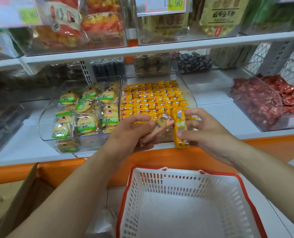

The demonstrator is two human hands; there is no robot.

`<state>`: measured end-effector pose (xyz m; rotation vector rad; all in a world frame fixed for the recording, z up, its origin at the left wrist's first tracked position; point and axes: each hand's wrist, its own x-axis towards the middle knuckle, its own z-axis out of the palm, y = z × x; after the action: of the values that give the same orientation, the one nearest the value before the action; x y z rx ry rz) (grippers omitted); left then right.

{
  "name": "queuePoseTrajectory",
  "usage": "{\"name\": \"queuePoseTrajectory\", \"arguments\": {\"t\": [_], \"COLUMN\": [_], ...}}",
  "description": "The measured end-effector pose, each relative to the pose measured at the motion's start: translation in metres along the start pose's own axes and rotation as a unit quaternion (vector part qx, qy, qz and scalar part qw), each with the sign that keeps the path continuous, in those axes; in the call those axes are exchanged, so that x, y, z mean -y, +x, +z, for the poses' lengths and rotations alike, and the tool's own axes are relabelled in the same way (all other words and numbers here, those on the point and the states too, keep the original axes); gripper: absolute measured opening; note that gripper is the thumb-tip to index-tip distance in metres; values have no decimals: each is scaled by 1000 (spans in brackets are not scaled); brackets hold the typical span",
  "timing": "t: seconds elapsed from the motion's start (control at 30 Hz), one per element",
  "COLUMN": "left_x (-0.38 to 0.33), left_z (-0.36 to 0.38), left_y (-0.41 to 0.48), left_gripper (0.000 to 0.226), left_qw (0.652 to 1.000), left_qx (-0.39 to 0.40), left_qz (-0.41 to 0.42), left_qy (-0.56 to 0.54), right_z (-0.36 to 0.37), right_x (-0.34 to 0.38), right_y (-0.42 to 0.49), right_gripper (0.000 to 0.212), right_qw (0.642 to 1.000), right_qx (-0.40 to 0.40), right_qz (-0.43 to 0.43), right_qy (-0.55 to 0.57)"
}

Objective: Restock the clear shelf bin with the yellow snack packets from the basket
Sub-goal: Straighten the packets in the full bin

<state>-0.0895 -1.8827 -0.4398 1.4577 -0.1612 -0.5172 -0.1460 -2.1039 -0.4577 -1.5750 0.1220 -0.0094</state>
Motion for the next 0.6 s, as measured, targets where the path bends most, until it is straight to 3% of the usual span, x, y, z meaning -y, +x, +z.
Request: {"name": "queuePoseTrajectory", "arguments": {"t": [0.07,0.1,0.27,0.43,0.6], "left_x": [-1,0,0,-13,-18], "left_z": [1,1,-3,-32,-64], "left_y": [-3,-5,-8,-5,-4], "left_gripper": [54,55,35,40,42], "left_qw": [1000,1000,999,998,987], "left_qx": [10,19,28,-44,-150], "left_qz": [2,1,-3,32,55], "left_qy": [-17,-13,29,29,25], "right_z": [9,13,25,28,49], "right_x": [-3,-3,1,10,27], "right_y": [0,0,2,8,38], "right_gripper": [95,94,43,49,42], "right_qw": [1000,1000,1000,997,979], "right_qx": [11,14,-7,-38,-129], "right_qz": [2,-4,-11,-46,-119], "right_qy": [6,6,6,-55,-106]}}
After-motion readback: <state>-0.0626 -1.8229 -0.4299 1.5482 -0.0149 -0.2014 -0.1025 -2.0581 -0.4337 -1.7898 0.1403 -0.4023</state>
